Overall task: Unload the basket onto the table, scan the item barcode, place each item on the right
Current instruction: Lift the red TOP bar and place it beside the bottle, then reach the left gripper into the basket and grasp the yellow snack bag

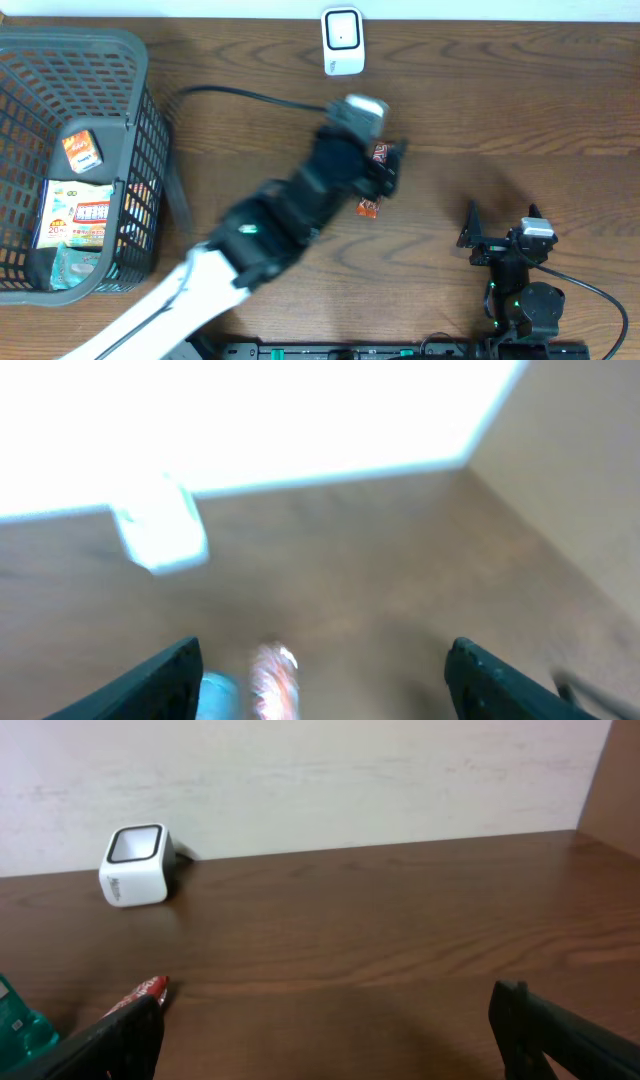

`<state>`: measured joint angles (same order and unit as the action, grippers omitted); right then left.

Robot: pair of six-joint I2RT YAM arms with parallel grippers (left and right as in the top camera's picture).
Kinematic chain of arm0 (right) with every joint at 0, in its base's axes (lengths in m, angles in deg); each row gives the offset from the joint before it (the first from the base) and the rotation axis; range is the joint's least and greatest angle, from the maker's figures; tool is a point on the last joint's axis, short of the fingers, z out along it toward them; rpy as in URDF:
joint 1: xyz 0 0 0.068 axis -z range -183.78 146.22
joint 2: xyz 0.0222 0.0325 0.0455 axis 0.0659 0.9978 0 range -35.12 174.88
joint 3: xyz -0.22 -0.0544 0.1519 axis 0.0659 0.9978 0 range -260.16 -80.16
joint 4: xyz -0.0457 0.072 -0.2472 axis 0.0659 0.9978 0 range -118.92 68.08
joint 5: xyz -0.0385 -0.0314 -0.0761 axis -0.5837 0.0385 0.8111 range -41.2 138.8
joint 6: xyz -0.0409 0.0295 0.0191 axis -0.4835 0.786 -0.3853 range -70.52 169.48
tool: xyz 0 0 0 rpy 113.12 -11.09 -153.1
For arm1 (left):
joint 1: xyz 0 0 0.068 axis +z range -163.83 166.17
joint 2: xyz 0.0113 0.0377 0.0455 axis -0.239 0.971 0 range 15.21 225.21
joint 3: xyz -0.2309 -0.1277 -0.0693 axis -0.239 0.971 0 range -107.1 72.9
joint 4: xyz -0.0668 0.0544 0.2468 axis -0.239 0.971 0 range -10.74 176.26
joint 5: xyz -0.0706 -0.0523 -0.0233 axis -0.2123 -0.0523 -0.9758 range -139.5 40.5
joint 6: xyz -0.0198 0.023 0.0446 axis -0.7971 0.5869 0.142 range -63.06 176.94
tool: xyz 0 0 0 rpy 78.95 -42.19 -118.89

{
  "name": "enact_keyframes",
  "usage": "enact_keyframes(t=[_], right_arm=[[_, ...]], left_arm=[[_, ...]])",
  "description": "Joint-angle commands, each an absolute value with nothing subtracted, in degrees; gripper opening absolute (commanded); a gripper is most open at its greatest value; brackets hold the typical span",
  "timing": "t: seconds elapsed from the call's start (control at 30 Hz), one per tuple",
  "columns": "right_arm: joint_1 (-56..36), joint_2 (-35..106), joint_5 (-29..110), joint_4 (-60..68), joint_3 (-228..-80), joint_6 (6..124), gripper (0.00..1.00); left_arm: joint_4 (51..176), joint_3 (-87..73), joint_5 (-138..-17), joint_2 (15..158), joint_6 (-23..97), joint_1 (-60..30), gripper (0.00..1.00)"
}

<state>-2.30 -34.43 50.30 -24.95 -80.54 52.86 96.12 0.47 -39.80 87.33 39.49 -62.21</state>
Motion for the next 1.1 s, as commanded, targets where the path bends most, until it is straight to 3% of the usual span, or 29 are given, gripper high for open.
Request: enact_keyframes(t=[0.0, 0.17, 0.4, 0.53, 0.7, 1.07], right_arm=[[-1.9, -34.7, 50.6, -24.8, -80.5, 52.2, 0.99], [-1.8, -34.7, 50.6, -24.8, -80.5, 52.2, 0.99], [-1.8, -34.7, 50.6, -24.8, -80.5, 52.2, 0.99], [-1.8, -34.7, 50.6, -24.8, -80.5, 52.2, 0.99], [-1.9, -34.7, 50.6, -24.8, -80.5, 52.2, 0.99], [-1.8, -34.7, 50.6, -24.8, -80.5, 52.2, 0.99]], left_arm=[[102.6, -7.4, -33.6, 83.0, 44.8, -52.2, 0.80], [107.9, -12.7, -32.9, 80.3, 39.6, -33.7, 0.87], [120.6, -13.1, -32.9, 81.3, 19.9, -4.8, 0.88], [126.5, -12.9, -32.9, 85.9, 18.9, 4.7, 0.88], [130.2, -12.8, -33.3, 94.5, 19.0, 9.3, 0.92], [139.2, -12.8, -34.0, 117.4, 15.0, 10.3, 0.92]])
